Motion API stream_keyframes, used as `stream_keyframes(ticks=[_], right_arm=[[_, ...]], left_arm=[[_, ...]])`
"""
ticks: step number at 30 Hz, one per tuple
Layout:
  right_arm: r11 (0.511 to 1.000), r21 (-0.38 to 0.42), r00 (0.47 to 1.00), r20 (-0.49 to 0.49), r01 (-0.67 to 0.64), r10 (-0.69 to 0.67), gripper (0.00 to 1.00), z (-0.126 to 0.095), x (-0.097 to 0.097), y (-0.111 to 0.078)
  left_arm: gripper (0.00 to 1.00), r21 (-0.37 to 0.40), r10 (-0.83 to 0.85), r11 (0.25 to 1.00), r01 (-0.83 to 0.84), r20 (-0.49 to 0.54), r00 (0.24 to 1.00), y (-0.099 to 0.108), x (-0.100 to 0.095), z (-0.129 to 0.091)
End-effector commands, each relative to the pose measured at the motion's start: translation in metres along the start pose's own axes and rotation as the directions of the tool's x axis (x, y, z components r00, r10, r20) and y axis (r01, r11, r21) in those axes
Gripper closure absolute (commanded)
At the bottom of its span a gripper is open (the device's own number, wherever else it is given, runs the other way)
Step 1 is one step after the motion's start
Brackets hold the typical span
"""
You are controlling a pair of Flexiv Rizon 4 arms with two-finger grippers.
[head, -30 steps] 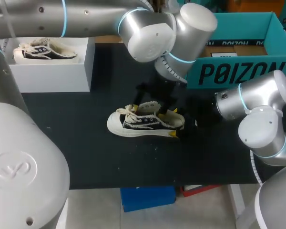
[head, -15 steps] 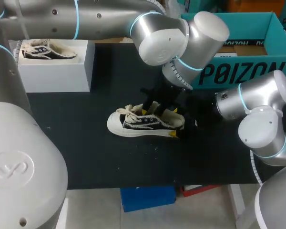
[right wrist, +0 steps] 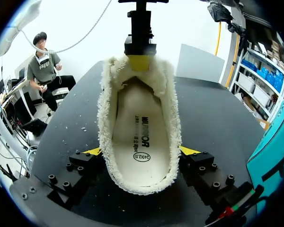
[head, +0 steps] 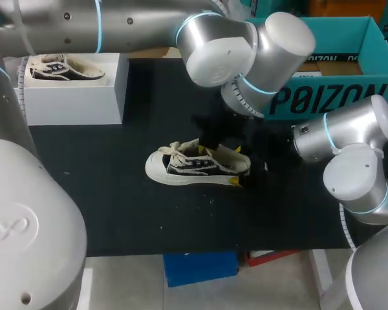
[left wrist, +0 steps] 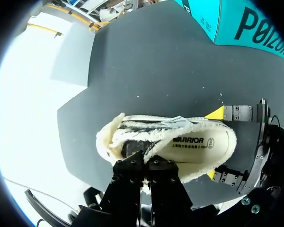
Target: Take the shoe out of the shoebox, open the shoe tongue, remove and reinsert the insole, then place the shoe into the shoebox
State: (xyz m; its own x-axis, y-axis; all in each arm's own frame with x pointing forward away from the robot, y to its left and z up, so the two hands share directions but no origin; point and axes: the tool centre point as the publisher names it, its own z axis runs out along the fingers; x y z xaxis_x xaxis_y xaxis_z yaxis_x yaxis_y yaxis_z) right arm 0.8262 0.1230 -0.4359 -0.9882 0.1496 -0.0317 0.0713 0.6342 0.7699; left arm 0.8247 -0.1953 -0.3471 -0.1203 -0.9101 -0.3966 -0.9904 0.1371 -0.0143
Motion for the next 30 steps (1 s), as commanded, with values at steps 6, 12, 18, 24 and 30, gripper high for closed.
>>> stream_keyframes(ticks=[6,12,18,24,30], right_arm=[[1.000,0.001,1.000,0.002,0.000,0.000,1.00,0.005,0.001,-0.004],[1.000,0.001,1.000,0.002,0.000,0.000,1.00,0.005,0.001,-0.004],[1.000,0.001,1.000,0.002,0.000,0.000,1.00,0.005,0.001,-0.004],[1.000,0.001,1.000,0.002,0.000,0.000,1.00,0.005,0.001,-0.004],[1.000,0.001,1.000,0.002,0.000,0.000,1.00,0.005,0.001,-0.004]], left_arm=[[1.00,0.068,-0.046,0.997,0.049,-0.035,0.998,0.008,-0.027,-0.014],[1.00,0.092,-0.074,0.993,0.076,-0.032,0.997,0.013,-0.041,-0.014],[1.00,0.098,-0.116,0.988,0.117,-0.014,0.993,0.019,-0.056,-0.009],[1.00,0.111,-0.158,0.981,0.159,-0.010,0.987,0.022,-0.070,-0.009],[1.00,0.106,-0.186,0.977,0.186,-0.014,0.983,0.025,-0.078,-0.004]])
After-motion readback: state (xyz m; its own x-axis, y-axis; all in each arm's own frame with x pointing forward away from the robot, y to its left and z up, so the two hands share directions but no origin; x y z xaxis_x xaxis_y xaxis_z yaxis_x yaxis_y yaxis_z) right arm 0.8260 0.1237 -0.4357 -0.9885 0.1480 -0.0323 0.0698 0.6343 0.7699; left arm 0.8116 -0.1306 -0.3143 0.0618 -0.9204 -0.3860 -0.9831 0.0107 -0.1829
